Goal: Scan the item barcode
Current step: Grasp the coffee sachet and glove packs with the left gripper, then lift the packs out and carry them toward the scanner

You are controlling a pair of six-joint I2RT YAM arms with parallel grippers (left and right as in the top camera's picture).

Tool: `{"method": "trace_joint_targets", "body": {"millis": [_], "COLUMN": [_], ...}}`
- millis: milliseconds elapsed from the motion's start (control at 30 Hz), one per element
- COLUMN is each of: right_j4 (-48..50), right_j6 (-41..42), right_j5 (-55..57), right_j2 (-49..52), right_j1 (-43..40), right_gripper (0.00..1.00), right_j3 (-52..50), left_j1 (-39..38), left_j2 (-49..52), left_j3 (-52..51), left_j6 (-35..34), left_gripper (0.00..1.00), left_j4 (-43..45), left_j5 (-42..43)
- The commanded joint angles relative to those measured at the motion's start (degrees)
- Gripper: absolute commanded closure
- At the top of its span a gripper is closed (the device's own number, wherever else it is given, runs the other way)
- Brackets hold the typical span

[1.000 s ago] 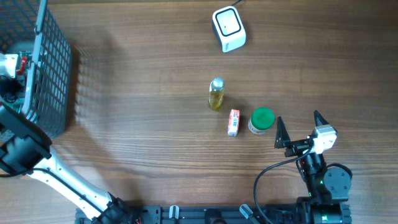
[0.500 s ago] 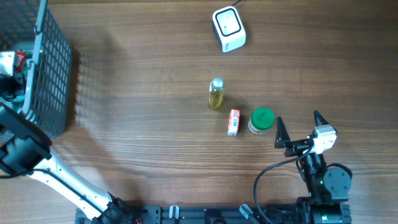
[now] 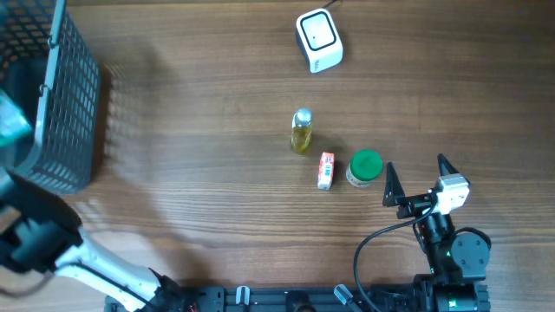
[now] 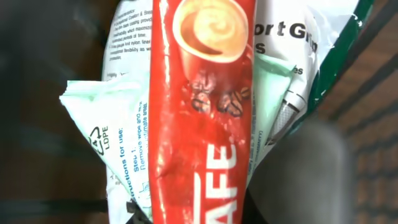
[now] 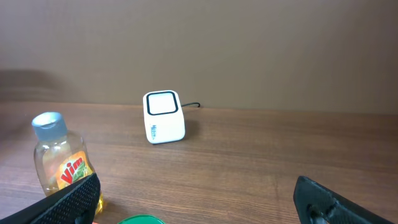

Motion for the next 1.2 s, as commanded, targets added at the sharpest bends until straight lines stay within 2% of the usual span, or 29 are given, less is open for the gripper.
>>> {"method": "trace_joint_targets", "body": {"millis": [0,300,467,633,767,1000,1167], "right_j4": [0.20,0.20,0.20,0.20,0.20,0.20,0.20], "right_j6": [-0.15,-0.13,-0.15,-0.17,-0.15,-0.17,-0.15], "right_j5": [-0.09,-0.09,-0.09,-0.09,-0.09,-0.09,-0.09], "right_j2": [0.00,0.00,0.00,0.00,0.00,0.00,0.00], "right_j1": [0.09,0.09,0.09,0.09,0.09,0.09,0.09], "right_gripper": [0.00,0.00,0.00,0.00,0.00,0.00,0.00], "right_j3": [-0.15,-0.15,-0.15,-0.15,-0.15,-0.15,-0.15], "left_j1": [0.15,-0.94,-5.29,-13.42,-22.67,-35.63,-43.32], "left_j2": [-9.68,-22.34,-29.51,-36.72,-40.39,-39.58,-39.30], "left_j3": [1.05,1.05,1.05,1.05,1.05,-1.33,-10.64], "left_j6": [-5.51,-14.36,-18.95,-24.85,-27.30,-32.30,-34.95], "left_gripper": [0.96,0.96,0.96,0.96,0.96,0.96,0.96], "left_j4": [2.43,2.97,-0.94,-6.93,-16.59,-30.67,-30.69], "left_j5": [1.73,1.73,1.70,1.70,1.64,-0.02,-5.22]}}
